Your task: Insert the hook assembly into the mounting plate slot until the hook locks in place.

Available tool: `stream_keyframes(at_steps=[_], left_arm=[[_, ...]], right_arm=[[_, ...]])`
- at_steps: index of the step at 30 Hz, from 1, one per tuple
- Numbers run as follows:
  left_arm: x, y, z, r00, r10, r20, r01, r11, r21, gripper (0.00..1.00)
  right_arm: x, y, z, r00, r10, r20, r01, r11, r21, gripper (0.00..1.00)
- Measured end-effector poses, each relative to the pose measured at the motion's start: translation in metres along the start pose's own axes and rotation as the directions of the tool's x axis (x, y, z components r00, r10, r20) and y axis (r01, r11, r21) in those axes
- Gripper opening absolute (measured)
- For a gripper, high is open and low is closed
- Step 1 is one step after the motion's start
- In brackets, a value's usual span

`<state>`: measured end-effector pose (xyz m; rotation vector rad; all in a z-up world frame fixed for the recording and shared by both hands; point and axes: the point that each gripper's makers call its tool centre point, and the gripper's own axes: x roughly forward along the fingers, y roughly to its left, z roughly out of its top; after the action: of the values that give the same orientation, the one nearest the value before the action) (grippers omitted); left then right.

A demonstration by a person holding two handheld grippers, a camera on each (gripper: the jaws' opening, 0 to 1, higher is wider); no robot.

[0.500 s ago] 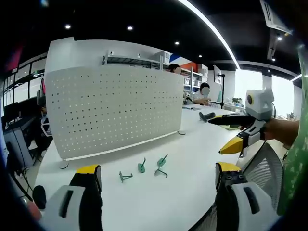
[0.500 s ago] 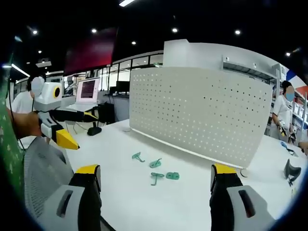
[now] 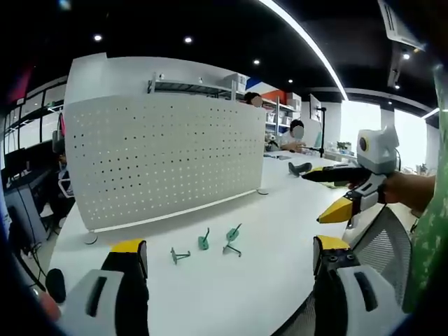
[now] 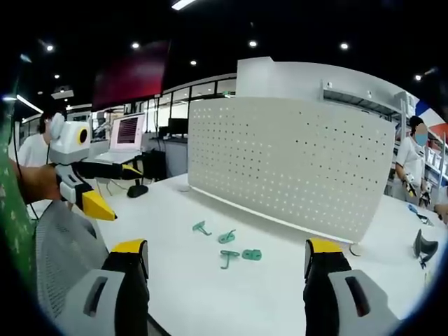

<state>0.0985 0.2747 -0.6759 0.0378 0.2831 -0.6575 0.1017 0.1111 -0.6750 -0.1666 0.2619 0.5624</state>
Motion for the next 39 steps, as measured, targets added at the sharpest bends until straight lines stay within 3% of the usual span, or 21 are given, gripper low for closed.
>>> stream_keyframes(at_steps=[25,39], left_arm=[[0.012,0.007,-0.002,0.999,-0.014,-0.032,0.015,0.999,0.031,0.96],[0.027,0.018,-0.006,0.998,-0.004,-0.067,0.01,0.996,0.092,0.83]], right_arm=[[0.001,-0.003,-0.003,1.0,-0.009,-0.01,0.009,1.0,0.01,0.93],[0.004,-0.004,-0.007,1.0,-0.008,-0.021,0.008,1.0,0.008,0.92]])
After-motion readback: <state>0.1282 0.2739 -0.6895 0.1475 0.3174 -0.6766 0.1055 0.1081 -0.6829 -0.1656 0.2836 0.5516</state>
